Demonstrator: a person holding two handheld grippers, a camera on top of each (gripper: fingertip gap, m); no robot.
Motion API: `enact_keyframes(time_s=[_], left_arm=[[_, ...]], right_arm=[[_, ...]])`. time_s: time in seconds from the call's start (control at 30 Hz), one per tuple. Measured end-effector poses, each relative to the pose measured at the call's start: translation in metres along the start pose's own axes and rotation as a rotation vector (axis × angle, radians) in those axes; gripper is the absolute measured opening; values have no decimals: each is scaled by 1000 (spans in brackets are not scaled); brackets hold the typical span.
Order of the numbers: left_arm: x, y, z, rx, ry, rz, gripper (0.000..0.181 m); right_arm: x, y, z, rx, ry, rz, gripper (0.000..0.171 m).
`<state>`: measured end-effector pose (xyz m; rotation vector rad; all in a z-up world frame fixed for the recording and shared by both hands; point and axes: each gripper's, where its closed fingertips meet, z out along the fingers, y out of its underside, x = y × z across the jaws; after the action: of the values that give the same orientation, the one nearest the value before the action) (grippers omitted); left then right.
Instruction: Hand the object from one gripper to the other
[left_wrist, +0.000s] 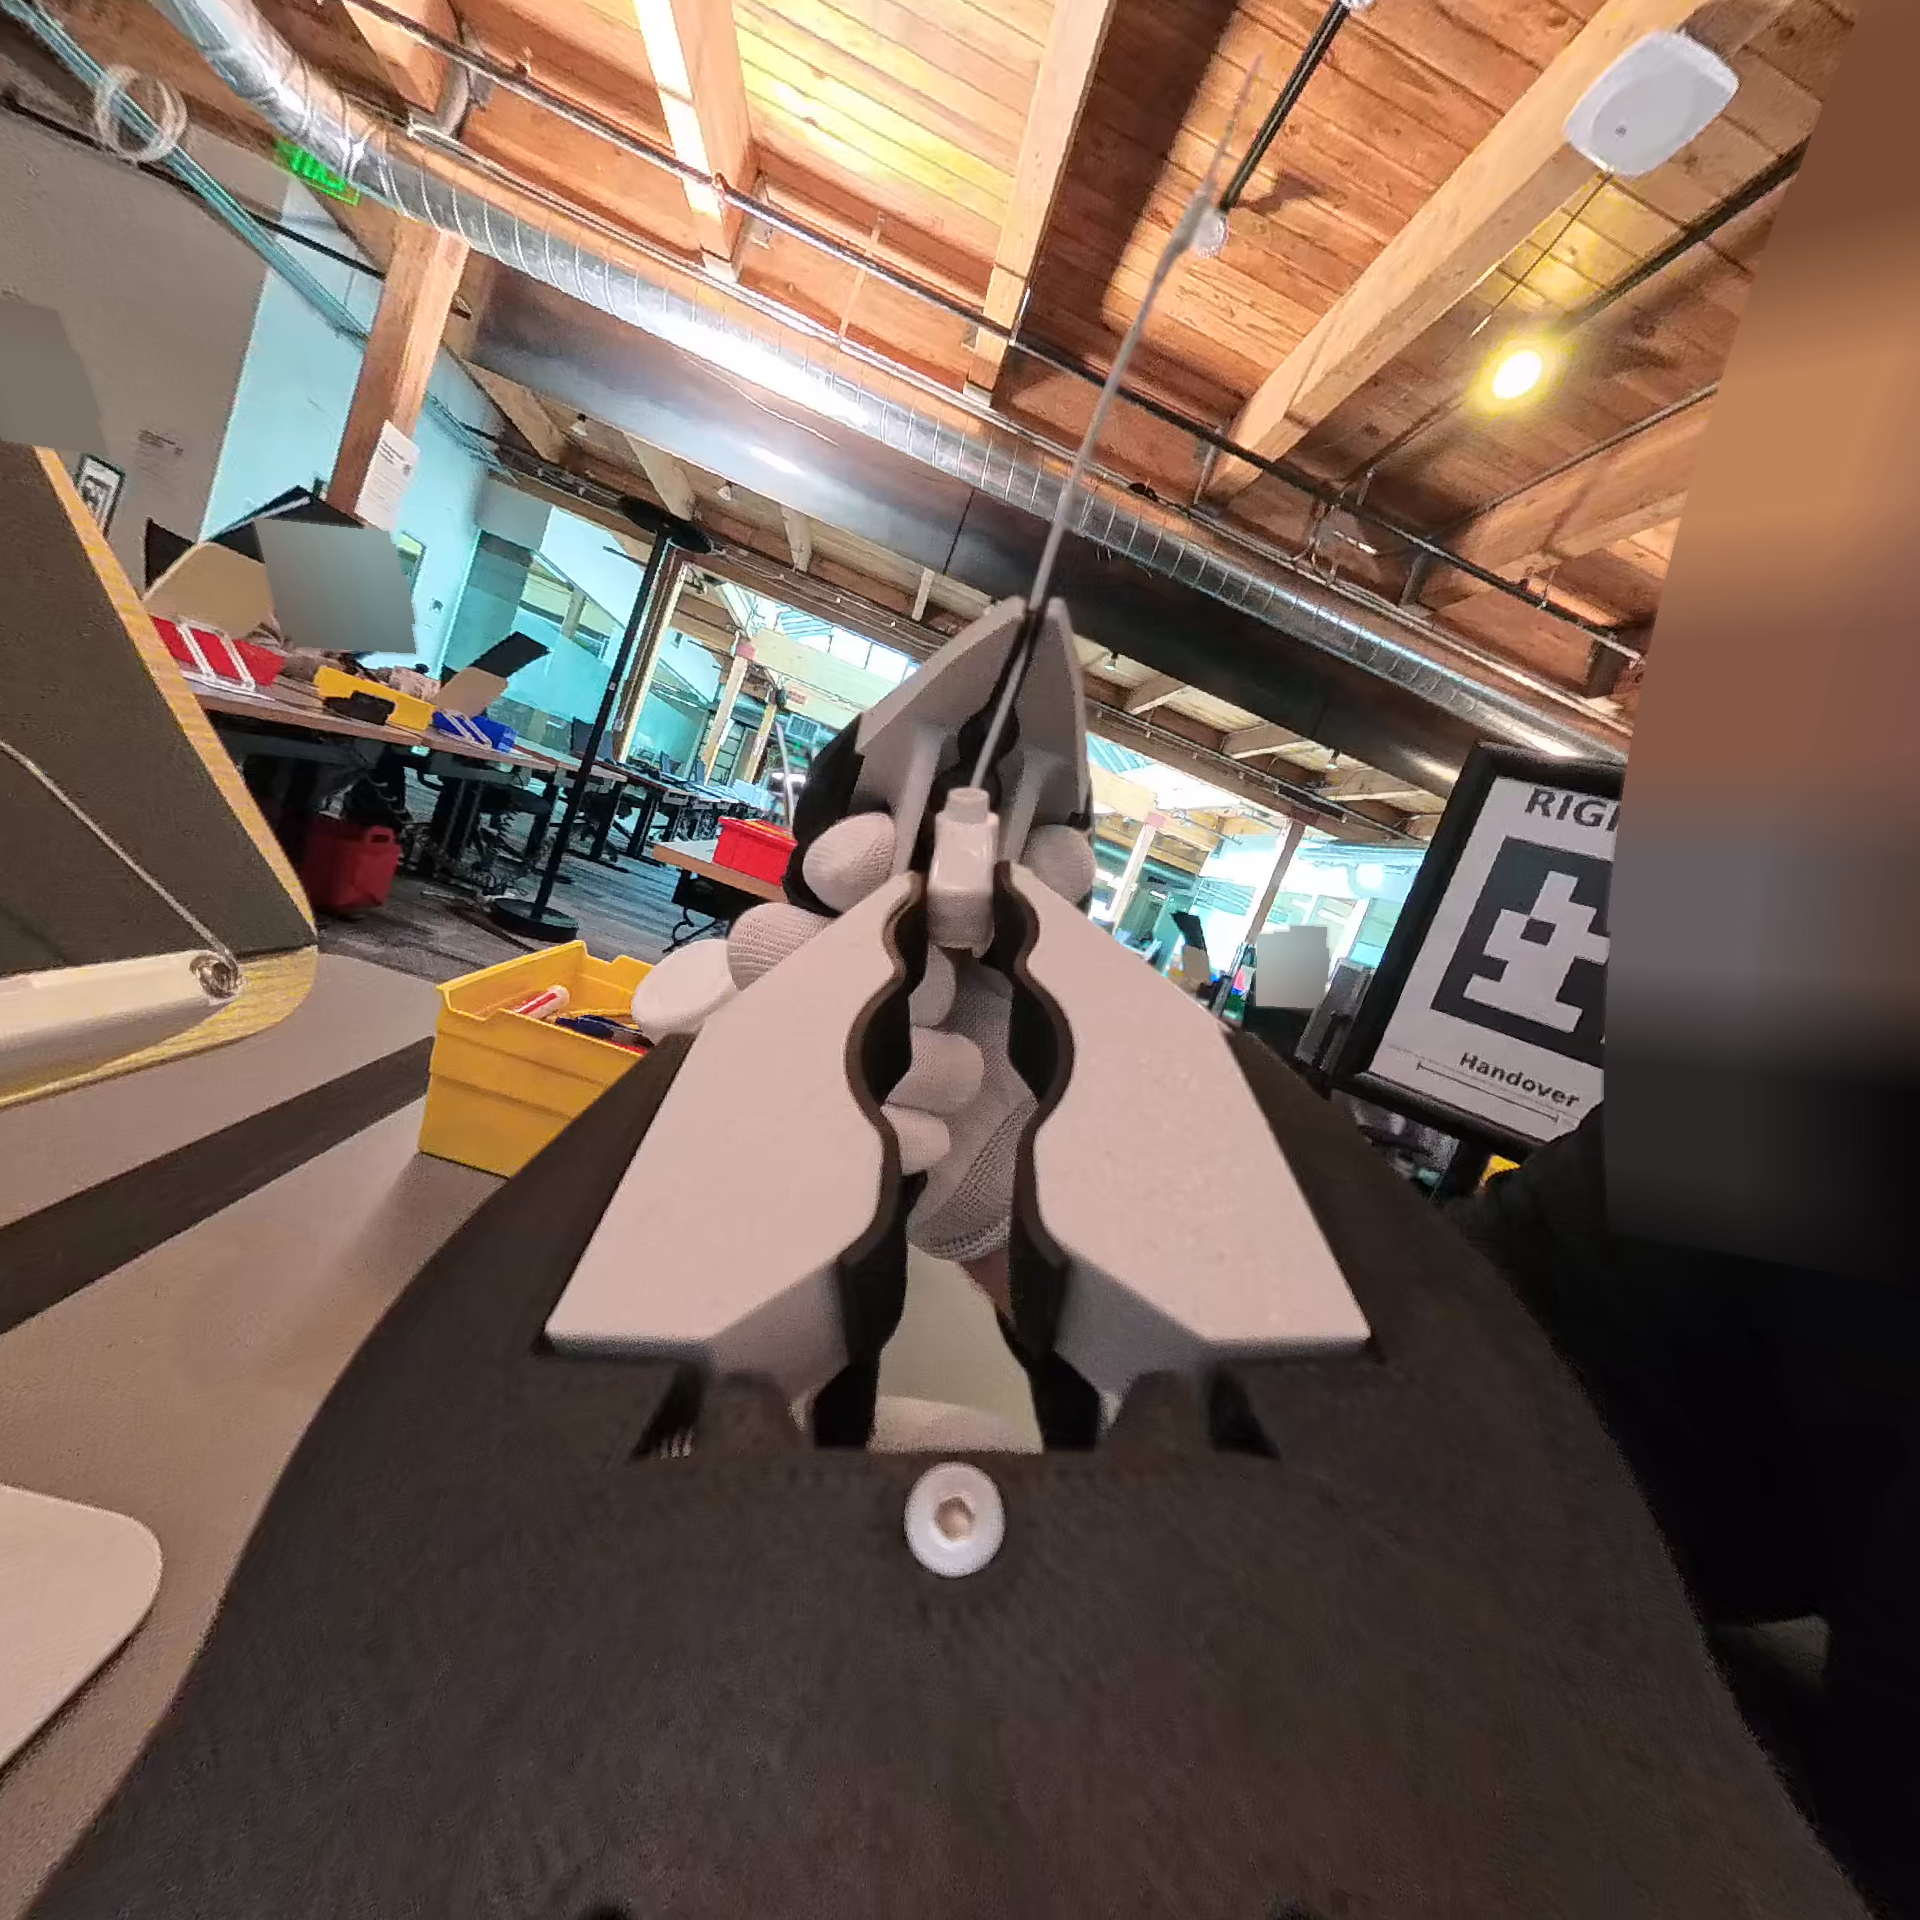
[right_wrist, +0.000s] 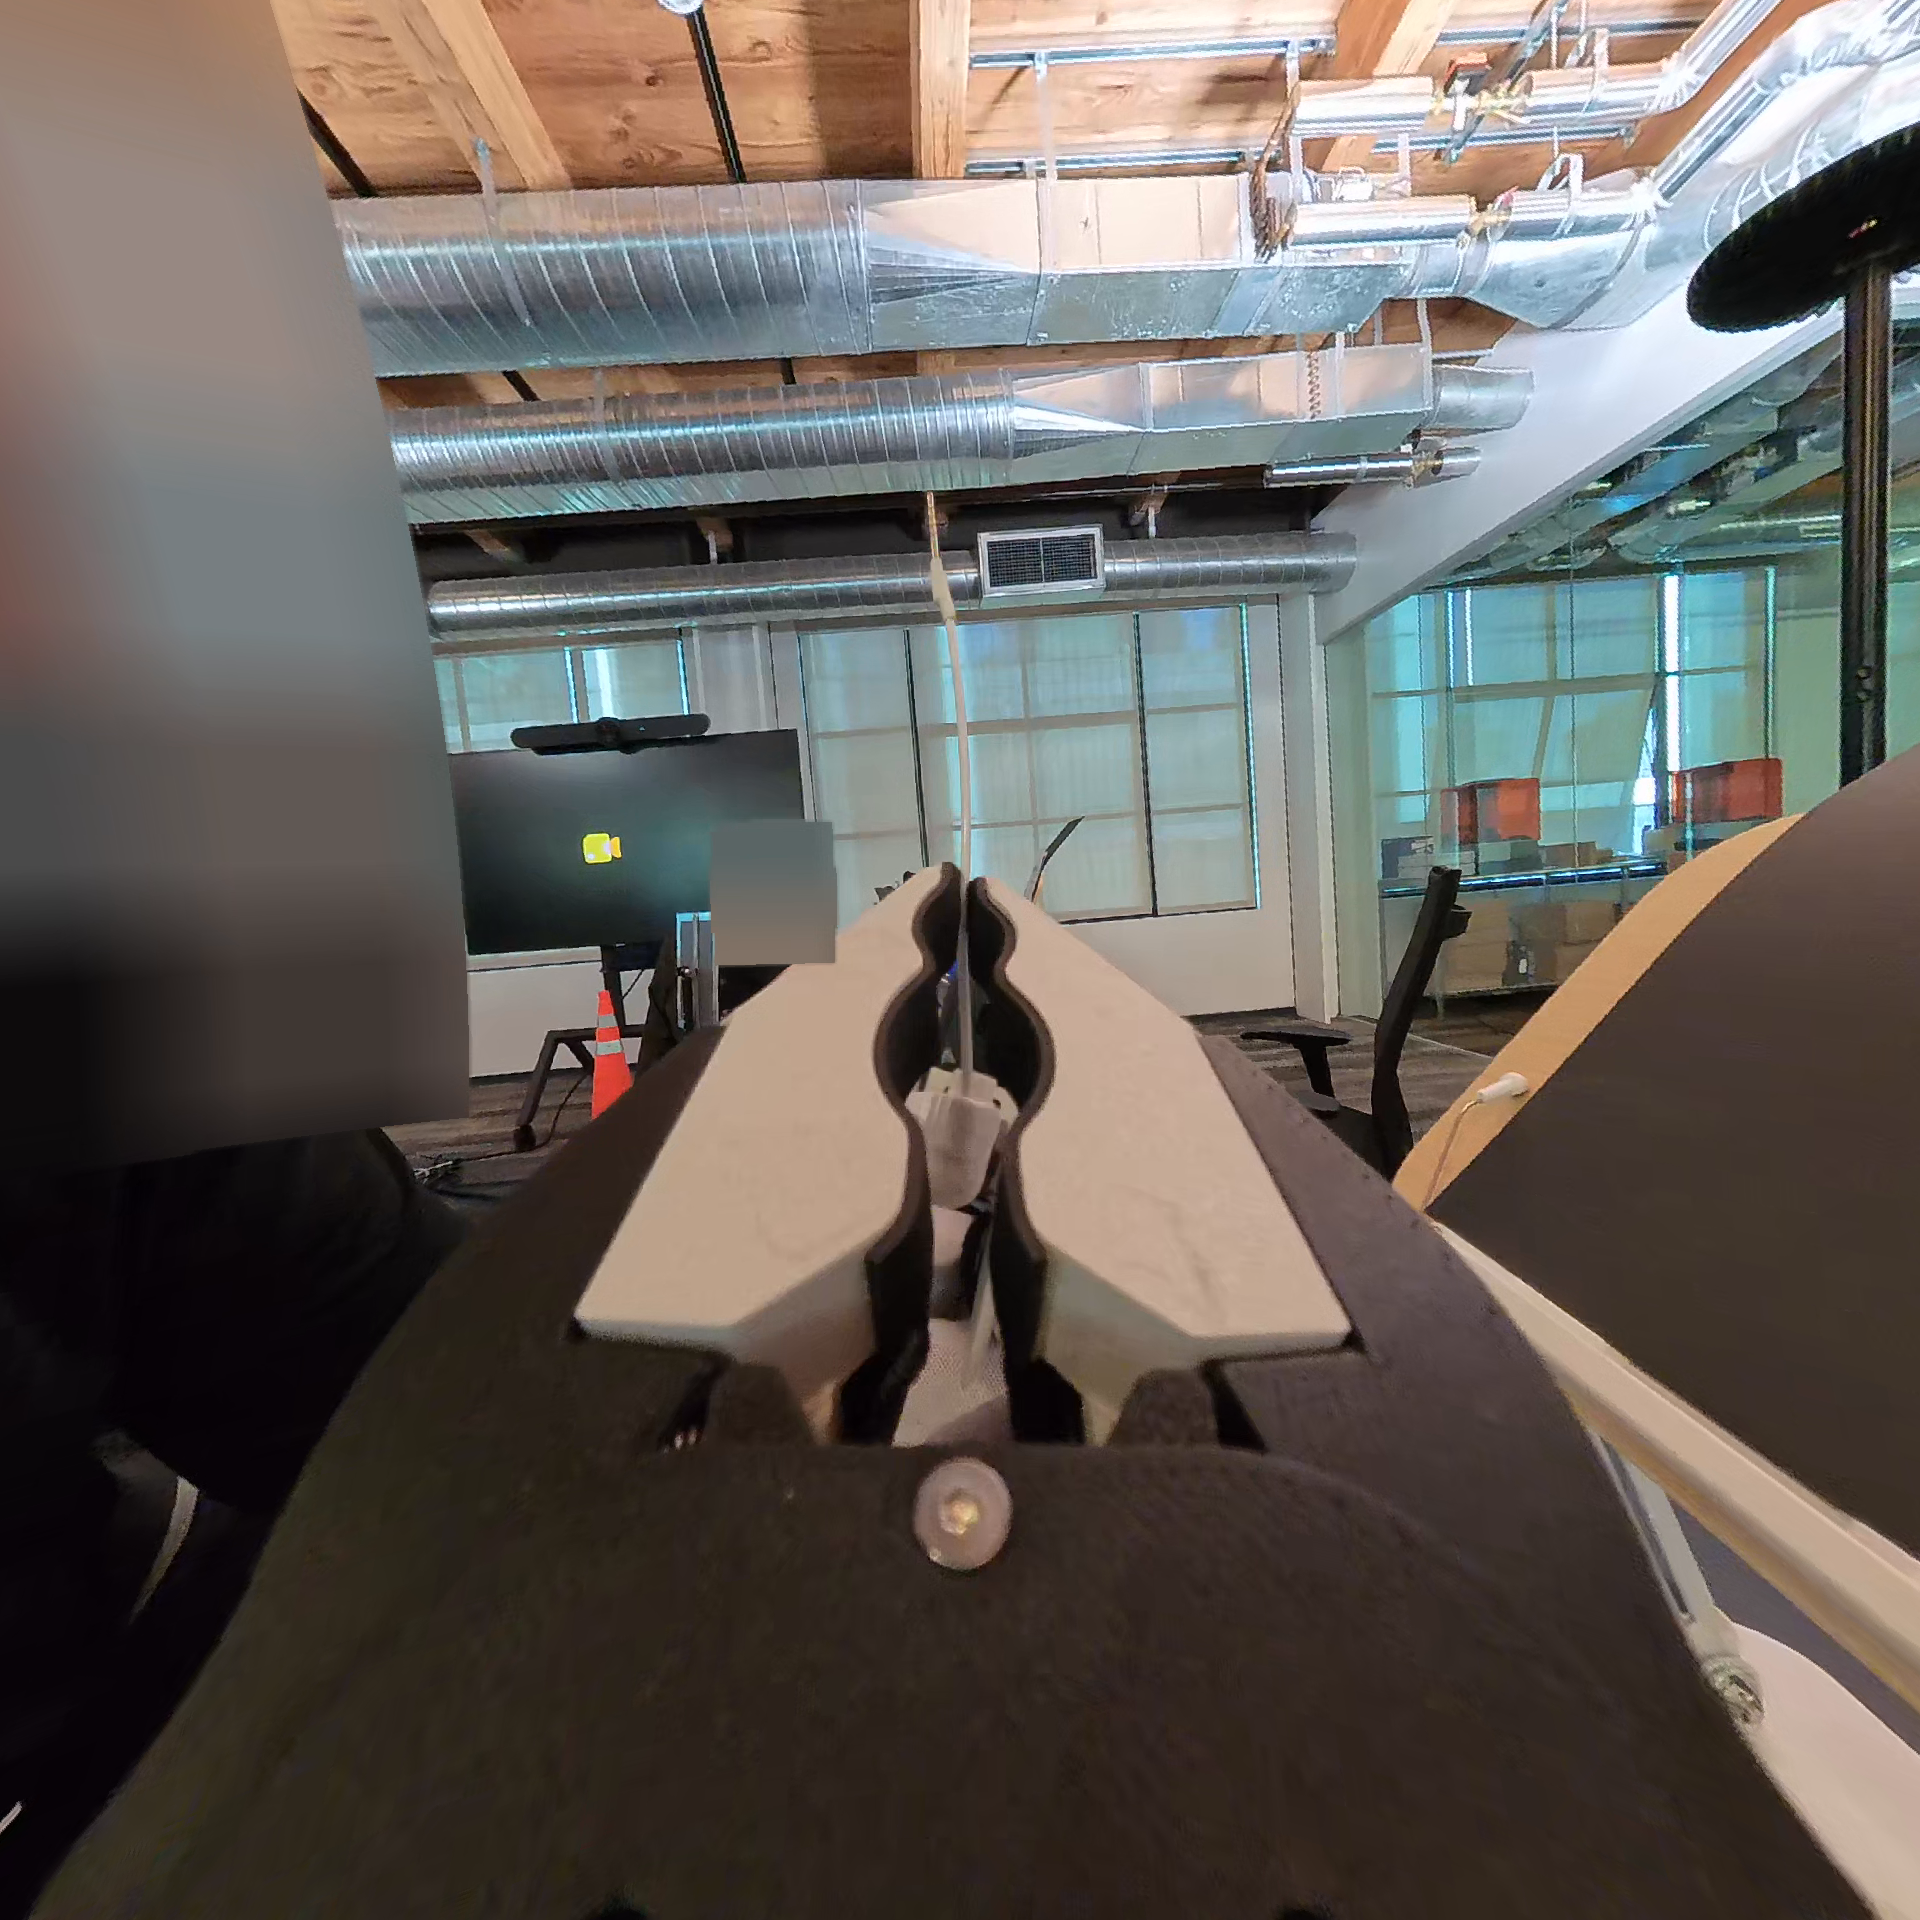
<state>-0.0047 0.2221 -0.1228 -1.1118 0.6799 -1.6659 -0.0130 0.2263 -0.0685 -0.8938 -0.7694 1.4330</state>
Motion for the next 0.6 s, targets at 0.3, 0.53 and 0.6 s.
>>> enact_keyframes(time_s=[0.3, 0.53, 0.6], left_arm=[[-29, -8, -17, -214, -282, 276, 10], [-38, -25, -38, -367, -484, 365, 9], [-29, -28, -33, -305, -424, 233, 9]], right_arm=[[27, -5, -17, -189, 241, -218, 28], [-8, 10, -24, -645, 237, -841, 17], [-5, 24, -19, -761, 271, -1039, 28]])
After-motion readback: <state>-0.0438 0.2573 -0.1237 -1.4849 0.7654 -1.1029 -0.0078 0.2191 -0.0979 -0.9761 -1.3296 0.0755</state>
